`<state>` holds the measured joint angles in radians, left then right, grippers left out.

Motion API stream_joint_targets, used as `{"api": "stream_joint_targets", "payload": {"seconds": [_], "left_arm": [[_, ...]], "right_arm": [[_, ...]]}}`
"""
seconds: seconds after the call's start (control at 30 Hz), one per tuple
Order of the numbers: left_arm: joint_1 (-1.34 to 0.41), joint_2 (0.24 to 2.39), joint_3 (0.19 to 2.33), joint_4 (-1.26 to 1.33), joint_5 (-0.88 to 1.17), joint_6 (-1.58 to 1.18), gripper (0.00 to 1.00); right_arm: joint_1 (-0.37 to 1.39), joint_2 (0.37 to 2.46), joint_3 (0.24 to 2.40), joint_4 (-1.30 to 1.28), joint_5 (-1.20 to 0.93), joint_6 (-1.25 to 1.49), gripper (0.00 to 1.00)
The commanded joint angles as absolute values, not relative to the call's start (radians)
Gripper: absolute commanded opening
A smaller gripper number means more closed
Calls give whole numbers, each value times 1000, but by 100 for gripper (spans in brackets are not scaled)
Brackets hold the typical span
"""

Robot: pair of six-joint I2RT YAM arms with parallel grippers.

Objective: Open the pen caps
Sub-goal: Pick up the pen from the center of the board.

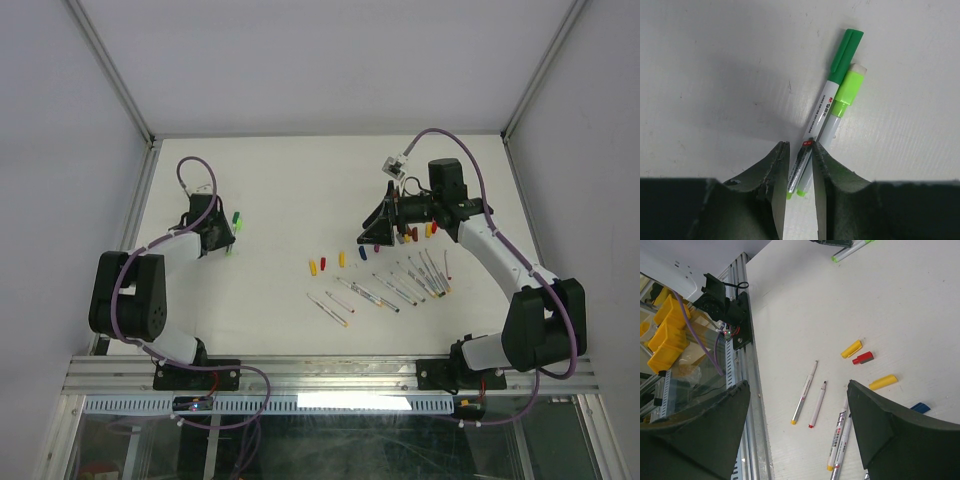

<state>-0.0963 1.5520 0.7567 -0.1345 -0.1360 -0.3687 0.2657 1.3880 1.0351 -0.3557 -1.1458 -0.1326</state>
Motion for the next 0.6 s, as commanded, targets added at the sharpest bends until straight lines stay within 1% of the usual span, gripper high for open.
{"api": "stream_joint_targets", "payload": {"seconds": [0.0,0.13,0.27,0.37,0.47,0.57], "left_arm": [[-87,1554,801,-121,-147,-352,23],[-87,1556,806,-139,-171,-364,19],[-87,1549,808,-160,-216,-377,18],[-86,1546,810,-157,-187,-375,21],[-86,1555,814,-153,-169,-369,27],[-87,1576,820,-155,-159,-364,28]], "right_arm": [[260,1386,1045,-327,-1174,-146,81],[260,1384,1045,-326,-1175,-145,81],[260,1384,1045,-327,-1175,-145,81],[259,1386,1045,-326,-1176,-145,81],[260,1386,1045,-326,-1176,-144,81],[260,1385,1045,-326,-1177,-144,81]]}}
